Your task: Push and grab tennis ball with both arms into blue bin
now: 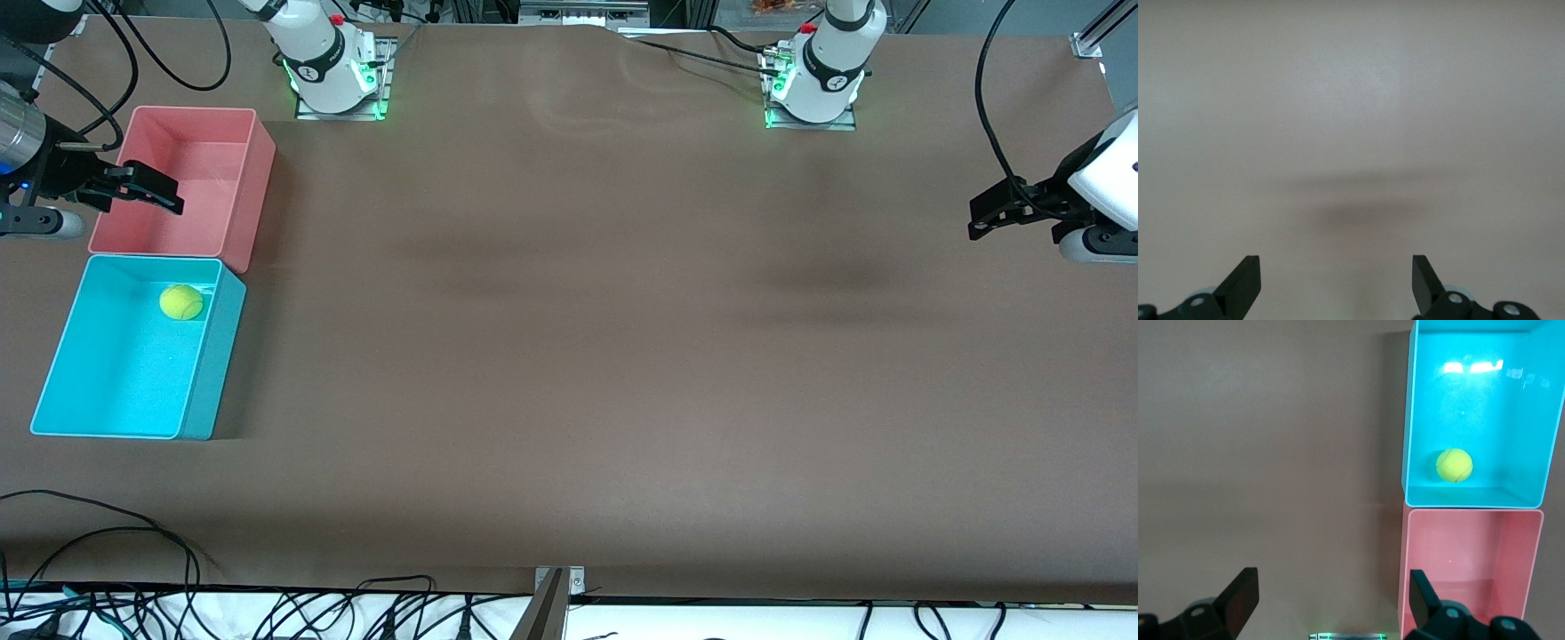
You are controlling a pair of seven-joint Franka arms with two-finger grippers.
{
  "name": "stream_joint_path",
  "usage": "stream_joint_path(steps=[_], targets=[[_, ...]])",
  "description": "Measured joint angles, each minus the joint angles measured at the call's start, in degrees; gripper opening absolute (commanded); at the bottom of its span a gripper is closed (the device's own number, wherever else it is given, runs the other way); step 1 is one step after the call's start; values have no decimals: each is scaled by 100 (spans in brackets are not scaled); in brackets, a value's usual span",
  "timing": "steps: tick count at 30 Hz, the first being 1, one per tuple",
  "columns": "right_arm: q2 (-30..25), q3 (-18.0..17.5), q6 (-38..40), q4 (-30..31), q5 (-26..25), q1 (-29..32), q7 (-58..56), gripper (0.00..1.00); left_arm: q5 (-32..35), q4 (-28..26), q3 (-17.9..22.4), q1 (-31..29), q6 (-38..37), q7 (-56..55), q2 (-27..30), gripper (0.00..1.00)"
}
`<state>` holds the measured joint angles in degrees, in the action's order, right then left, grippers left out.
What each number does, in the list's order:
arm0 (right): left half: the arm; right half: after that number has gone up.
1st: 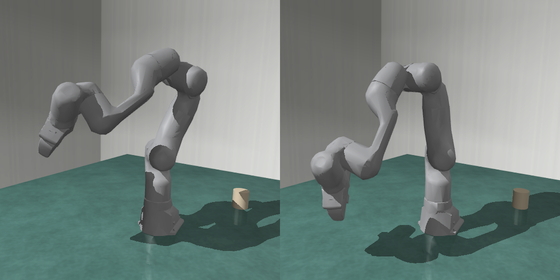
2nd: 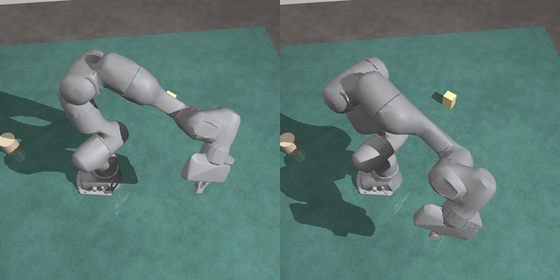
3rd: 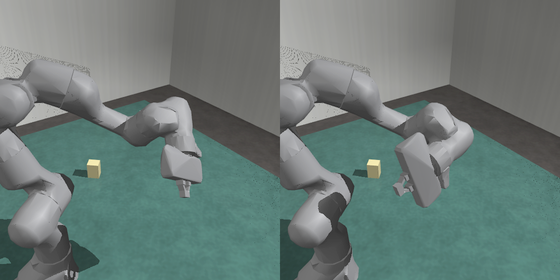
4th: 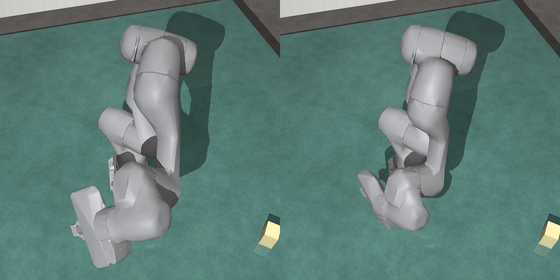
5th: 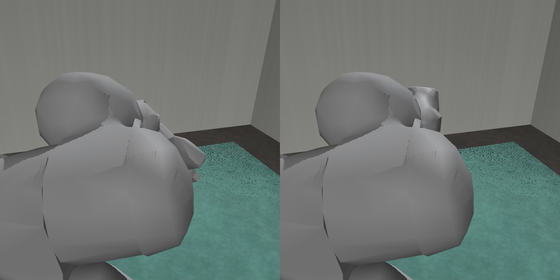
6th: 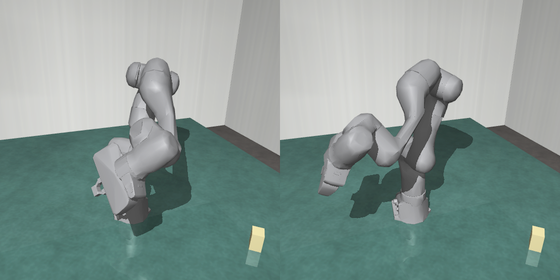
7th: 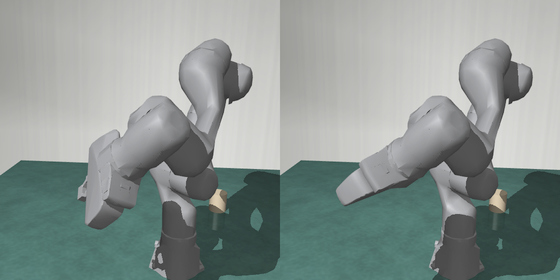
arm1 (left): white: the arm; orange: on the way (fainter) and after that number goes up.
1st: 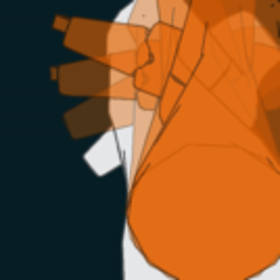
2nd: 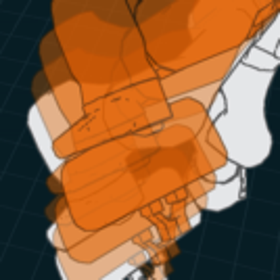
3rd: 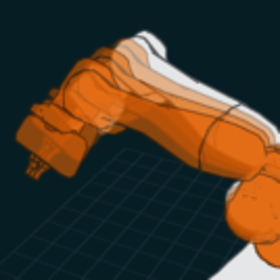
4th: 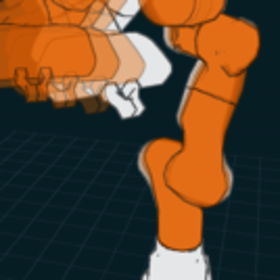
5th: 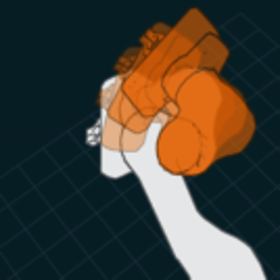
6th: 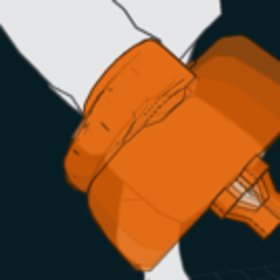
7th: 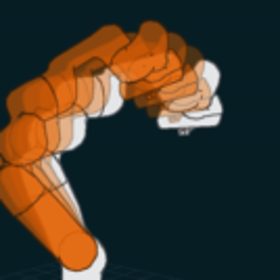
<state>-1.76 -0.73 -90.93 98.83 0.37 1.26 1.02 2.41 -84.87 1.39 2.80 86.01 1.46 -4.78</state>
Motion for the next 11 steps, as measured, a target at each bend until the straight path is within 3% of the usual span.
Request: stream_joint_path(steps=[11], targets=[[0,38,-66,-9,0,-2,0,100,0,0,0,0,0,0,0,100]])
